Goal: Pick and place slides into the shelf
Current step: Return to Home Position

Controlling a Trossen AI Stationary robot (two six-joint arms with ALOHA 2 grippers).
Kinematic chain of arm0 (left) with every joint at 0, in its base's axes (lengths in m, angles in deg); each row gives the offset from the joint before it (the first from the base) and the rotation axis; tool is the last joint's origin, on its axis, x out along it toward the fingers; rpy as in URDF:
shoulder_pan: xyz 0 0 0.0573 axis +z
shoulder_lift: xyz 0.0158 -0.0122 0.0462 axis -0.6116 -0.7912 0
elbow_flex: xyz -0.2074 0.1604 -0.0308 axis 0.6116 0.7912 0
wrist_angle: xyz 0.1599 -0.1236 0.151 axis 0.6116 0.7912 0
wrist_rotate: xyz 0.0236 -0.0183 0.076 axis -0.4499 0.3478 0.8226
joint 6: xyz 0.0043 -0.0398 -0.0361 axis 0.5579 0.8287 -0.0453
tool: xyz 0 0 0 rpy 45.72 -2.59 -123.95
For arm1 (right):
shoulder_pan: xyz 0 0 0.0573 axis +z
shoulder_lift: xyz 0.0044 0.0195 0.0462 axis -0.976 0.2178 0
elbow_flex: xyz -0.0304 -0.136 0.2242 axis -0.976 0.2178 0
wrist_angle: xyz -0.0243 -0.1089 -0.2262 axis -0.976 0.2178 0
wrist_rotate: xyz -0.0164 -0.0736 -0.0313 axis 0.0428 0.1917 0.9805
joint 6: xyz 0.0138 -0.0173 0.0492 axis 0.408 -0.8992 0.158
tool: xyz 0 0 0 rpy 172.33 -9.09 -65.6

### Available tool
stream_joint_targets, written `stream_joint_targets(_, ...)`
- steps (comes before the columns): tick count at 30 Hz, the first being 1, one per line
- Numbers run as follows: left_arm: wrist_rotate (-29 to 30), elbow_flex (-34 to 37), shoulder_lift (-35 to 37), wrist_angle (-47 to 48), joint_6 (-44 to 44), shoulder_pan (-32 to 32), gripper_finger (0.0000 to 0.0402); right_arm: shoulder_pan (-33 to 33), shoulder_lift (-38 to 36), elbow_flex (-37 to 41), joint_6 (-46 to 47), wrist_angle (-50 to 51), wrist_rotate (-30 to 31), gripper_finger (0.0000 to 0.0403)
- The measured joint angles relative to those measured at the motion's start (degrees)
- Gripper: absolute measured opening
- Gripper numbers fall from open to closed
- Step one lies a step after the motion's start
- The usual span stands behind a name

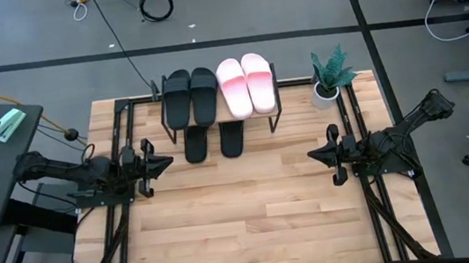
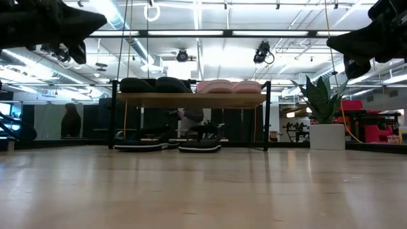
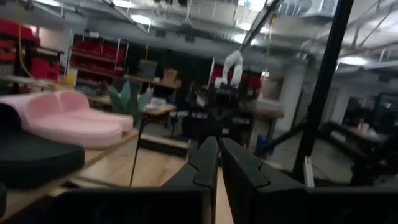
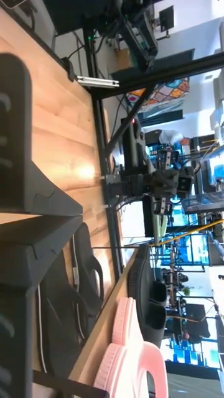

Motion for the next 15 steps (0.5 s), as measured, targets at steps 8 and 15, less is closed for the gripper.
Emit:
stream_joint_targets(8,3.35,0.54,-0.09,9.36,3.8,0.0,0.0034,0.0,0.0,0.0,0.03,-0.02,0.0,0.0016)
stream_joint_targets(15,7.98,0.57,-0.09,12.56,5.66,0.0,0.0041,0.0,0.0,0.0,-0.01,0.0,0.0,0.0016)
